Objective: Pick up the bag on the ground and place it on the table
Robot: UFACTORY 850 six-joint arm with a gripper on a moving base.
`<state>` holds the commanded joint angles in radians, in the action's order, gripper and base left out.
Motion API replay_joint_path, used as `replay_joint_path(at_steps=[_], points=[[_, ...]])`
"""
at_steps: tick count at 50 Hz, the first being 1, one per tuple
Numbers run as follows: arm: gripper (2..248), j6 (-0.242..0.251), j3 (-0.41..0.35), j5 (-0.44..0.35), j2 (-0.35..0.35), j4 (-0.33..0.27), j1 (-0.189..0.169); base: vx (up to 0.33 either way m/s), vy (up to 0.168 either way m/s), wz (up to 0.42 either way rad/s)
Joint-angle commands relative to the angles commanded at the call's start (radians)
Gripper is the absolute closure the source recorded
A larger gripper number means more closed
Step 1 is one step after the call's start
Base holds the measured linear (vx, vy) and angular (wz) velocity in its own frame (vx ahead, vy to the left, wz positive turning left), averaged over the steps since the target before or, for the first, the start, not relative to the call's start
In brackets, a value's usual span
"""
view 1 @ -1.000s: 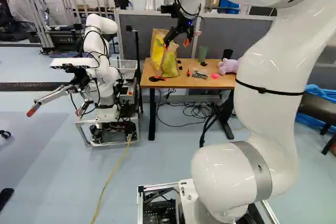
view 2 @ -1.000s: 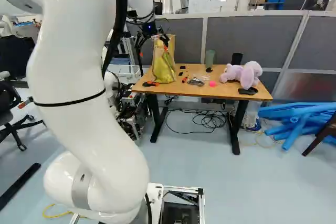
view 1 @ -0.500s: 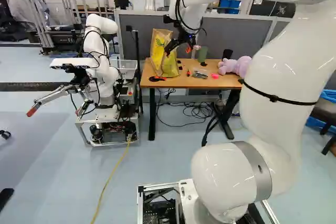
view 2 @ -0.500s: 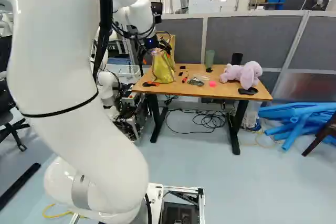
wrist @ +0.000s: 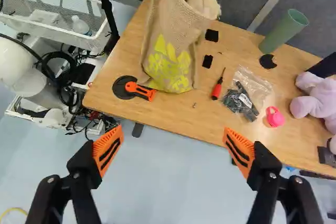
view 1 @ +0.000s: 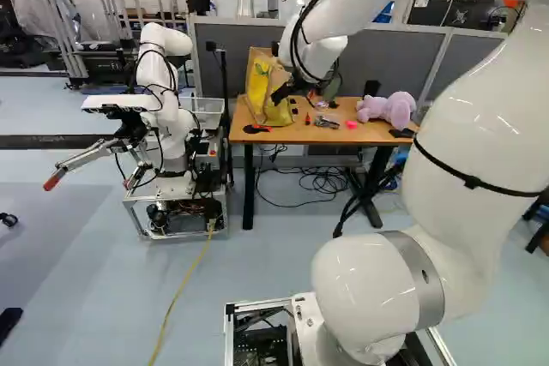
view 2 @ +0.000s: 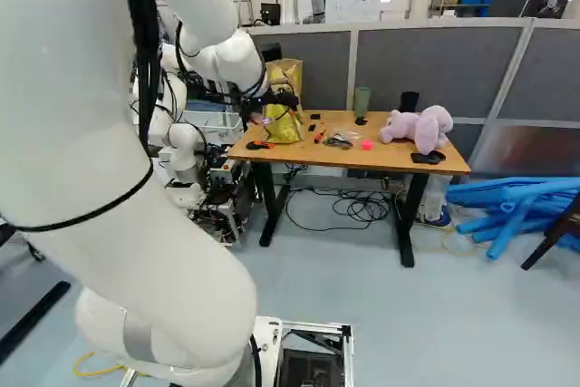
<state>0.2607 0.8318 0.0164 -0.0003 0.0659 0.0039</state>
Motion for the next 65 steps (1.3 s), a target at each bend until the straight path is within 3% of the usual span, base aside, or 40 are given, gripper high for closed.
replay_joint_path(at_steps=[32, 65], points=[[3, -0.116, -0.331, -0.396, 0.124, -0.029, -0.002, 0.000, 0.000, 0.000], [3, -0.200, -0.571, -0.681, 0.214, -0.050, -0.003, 0.000, 0.000, 0.000]])
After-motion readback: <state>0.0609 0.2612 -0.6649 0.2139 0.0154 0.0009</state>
